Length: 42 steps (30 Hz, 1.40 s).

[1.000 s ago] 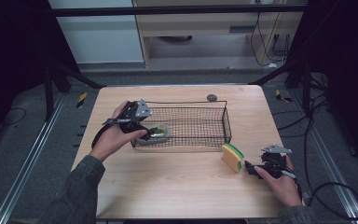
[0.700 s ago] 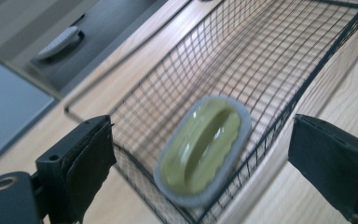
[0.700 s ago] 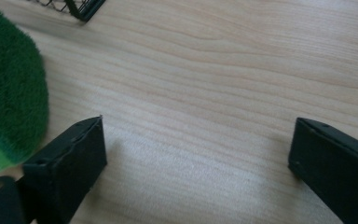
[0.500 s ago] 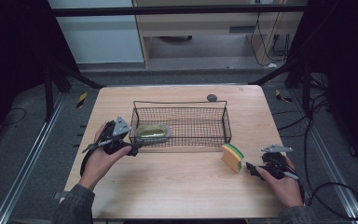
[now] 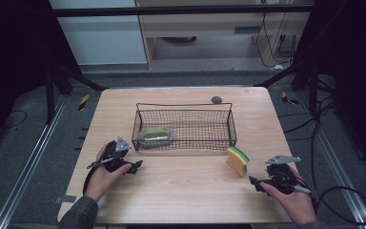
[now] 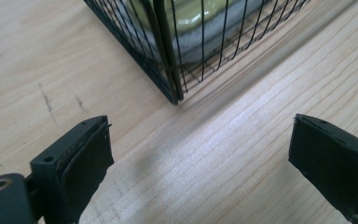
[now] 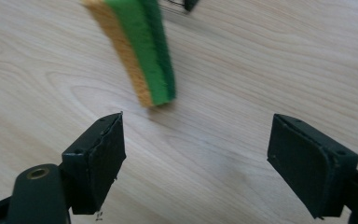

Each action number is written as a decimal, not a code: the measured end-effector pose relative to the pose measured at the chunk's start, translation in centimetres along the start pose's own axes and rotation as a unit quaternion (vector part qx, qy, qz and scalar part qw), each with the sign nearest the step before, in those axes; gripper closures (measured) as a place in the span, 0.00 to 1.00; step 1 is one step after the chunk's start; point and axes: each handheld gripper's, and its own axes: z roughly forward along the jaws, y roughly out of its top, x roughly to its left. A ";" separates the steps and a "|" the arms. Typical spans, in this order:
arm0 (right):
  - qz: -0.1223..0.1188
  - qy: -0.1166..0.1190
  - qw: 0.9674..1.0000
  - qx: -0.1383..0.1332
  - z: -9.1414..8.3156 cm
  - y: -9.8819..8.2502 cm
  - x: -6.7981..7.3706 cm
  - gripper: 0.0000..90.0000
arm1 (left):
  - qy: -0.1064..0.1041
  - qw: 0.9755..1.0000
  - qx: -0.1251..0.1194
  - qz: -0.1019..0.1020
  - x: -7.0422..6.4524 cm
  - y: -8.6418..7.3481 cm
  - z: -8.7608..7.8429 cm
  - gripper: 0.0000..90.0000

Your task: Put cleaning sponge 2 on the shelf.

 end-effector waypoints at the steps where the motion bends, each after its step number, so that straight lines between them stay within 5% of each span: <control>1: -0.004 0.001 1.000 0.004 -0.1 0.3 0.3 0.20 | -0.002 1.000 -0.001 -0.010 0.1 -0.1 0.1 0.06; 8: -0.020 0.019 0.999 0.024 -1.1 2.6 1.7 0.14 | -0.006 0.999 0.020 -0.026 0.3 -0.9 1.0 0.05; 13: -0.044 0.014 0.998 0.038 -1.6 4.4 2.5 0.15 | -0.014 0.999 0.011 -0.049 0.8 -1.4 1.2 0.02; 20: -0.063 0.012 0.996 0.055 -2.1 7.0 3.0 0.20 | -0.010 0.998 -0.024 -0.056 0.8 -2.1 1.4 0.00; 25: -0.068 0.018 0.995 0.069 -2.1 8.5 3.2 0.24 | -0.009 0.998 -0.025 -0.058 0.8 -2.1 1.5 0.00; 42: -0.085 0.021 0.987 0.137 2.0 11.1 3.6 0.33 | -0.010 0.998 -0.025 -0.056 0.9 -2.1 1.5 0.00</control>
